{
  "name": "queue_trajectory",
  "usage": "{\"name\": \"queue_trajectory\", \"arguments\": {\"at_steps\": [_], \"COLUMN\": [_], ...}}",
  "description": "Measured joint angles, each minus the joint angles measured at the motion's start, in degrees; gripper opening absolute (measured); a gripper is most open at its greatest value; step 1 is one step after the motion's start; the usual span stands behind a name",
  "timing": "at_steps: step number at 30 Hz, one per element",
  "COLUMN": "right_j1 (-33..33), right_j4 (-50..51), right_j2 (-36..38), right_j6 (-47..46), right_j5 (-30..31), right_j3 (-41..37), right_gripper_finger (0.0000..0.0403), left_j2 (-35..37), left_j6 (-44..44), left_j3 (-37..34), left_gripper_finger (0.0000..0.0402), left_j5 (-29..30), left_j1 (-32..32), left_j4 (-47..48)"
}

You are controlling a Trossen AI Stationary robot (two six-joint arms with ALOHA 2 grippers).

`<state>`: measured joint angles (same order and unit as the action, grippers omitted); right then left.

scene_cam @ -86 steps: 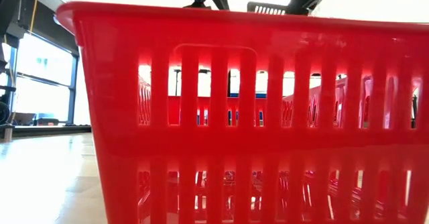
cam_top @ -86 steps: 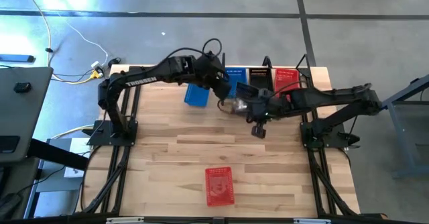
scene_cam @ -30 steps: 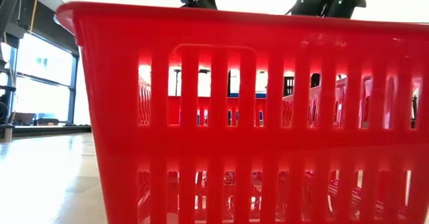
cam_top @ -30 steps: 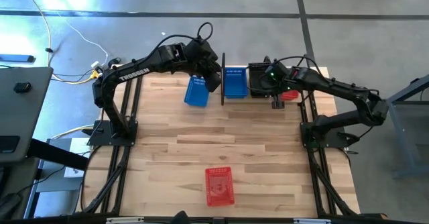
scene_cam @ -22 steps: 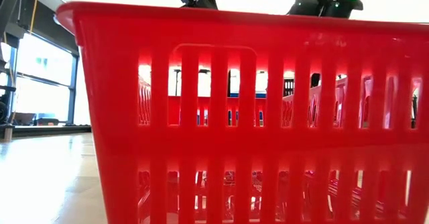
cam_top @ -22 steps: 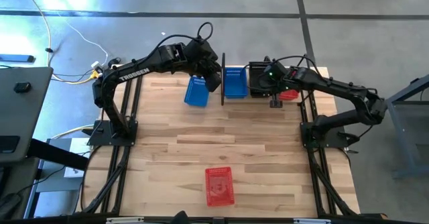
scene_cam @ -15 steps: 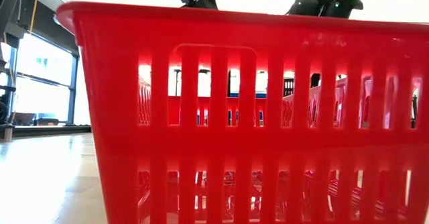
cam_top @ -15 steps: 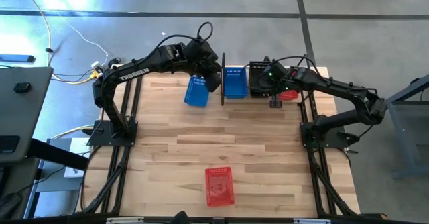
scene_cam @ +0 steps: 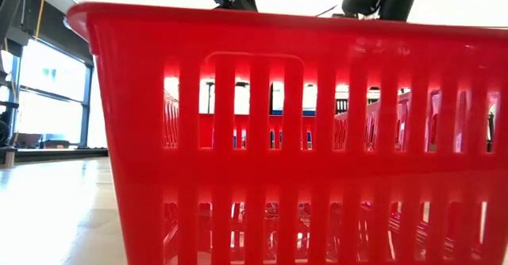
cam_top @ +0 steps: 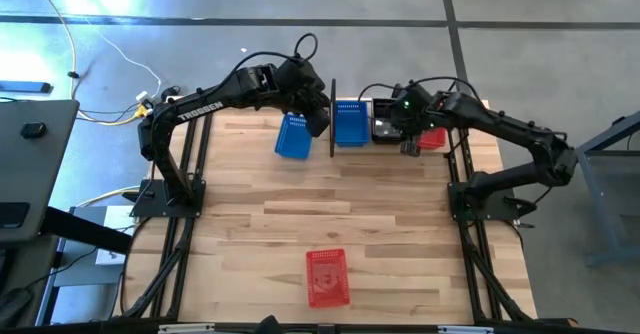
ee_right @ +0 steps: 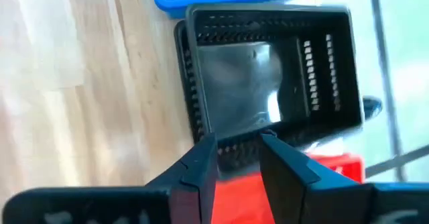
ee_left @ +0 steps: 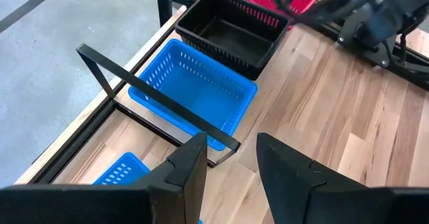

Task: Stack baskets on shelf by color
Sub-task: Stack the red bin on top of the other red bin on the shelf

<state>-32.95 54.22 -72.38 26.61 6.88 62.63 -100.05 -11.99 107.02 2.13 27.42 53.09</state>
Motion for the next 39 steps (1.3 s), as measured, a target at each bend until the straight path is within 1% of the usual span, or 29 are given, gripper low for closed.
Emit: {"name": "queue_trajectory", "arguments": {"at_steps": [5,8,13,18,22,27,30,35,39], "right_j1": [1.45,4.44,12.82,23.03,30.85,39.9,44.22,49.27,52.24], "right_j4": [5.67,7.56,7.62,5.97,2.2,-5.29,-10.59,-18.53,-23.99], "right_j2": [0.04,0.04,0.04,0.04,0.04,0.04,0.04,0.04,-0.08], "right_j6": [-7.64,-12.28,-23.22,-34.22,-43.13,-51.84,-55.06,-57.68,-57.72], "right_j5": [-1.27,-4.2,-9.22,-9.91,-11.51,-11.54,-11.5,-11.36,-8.12], "right_j3": [3.55,5.3,7.66,8.98,8.98,8.98,8.98,8.98,8.98], "right_gripper_finger": [0.0098,0.0098,0.0098,0.0098,0.0098,0.0098,0.0098,0.0098,0.0099], "left_j2": [0.0,0.0,0.0,-0.02,-0.02,-0.04,-0.04,-0.04,-0.04], "left_j6": [0.13,0.67,2.66,3.21,3.15,2.27,0.74,-2.06,-4.54], "left_j3": [0.0,0.0,-0.21,-3.2,-6.4,-9.05,-10.79,-13.61,-15.7], "left_gripper_finger": [0.0119,0.0119,0.0119,0.0119,0.0119,0.0119,0.0119,0.0119,0.0119], "left_j5": [-0.3,-0.43,-0.48,-0.48,-0.61,-0.59,-0.57,-0.39,-0.44], "left_j1": [-0.28,-0.96,-3.23,-6.02,-8.08,-10.44,-11.69,-14.21,-16.45], "left_j4": [2.27,4.93,9.52,10.59,10.57,10.3,9.97,9.92,9.89]}}
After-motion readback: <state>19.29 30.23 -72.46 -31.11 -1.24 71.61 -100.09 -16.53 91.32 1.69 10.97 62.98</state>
